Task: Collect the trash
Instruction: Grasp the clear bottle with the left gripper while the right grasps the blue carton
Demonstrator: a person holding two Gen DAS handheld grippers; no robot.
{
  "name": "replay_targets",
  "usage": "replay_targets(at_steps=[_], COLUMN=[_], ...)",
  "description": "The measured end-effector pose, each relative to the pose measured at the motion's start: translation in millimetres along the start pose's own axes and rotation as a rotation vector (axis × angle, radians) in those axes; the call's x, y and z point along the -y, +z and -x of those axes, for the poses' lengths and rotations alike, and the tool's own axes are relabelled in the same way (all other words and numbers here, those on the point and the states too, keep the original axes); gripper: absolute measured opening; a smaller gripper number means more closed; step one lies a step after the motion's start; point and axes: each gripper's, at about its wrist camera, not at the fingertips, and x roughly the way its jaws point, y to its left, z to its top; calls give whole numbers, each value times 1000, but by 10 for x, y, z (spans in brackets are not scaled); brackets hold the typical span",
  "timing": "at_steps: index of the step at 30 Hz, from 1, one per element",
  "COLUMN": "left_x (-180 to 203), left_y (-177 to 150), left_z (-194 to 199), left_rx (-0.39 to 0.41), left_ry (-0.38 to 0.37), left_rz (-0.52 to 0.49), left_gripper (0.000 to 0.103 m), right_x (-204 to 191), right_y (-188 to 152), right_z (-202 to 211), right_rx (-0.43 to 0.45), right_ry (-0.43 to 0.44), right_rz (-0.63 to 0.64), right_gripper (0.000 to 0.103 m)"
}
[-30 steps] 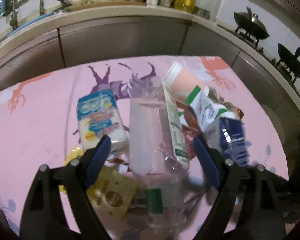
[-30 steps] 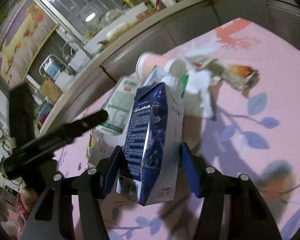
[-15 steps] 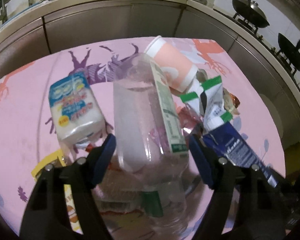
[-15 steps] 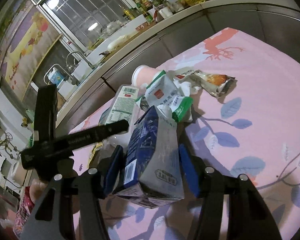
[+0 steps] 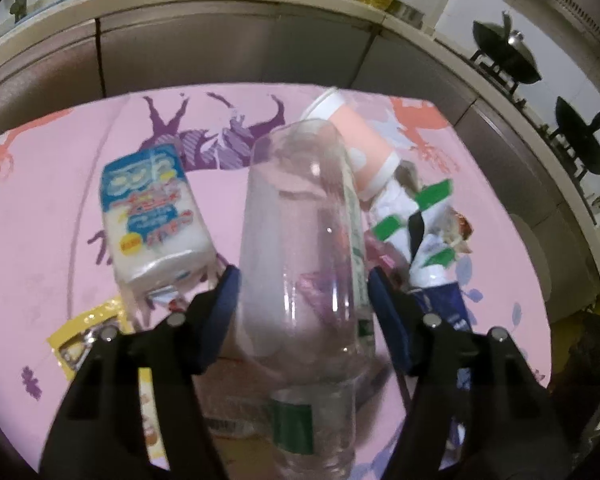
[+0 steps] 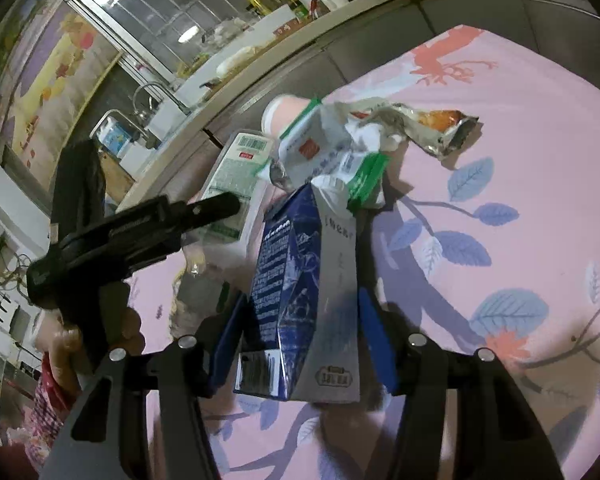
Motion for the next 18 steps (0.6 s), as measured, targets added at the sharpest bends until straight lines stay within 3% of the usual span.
replay_targets(at_steps=[7,12,18], left_x=[-87,-108,-78], left_y=[-272,-673,-1066], left_z=[557,769,686], left_rx=[60,46,-3], left_ry=[-90,-94,-50], left_rz=[32,12,-25], left_gripper=[60,60,60], right_x=[-81,-149,-265], right_y=[-84,-297,-401], right_z=[166,234,200], right_rx=[-10,-37,-59], right_ry=[75,10,-64], right_rz=[7,72,144], right_gripper=[54,54,54])
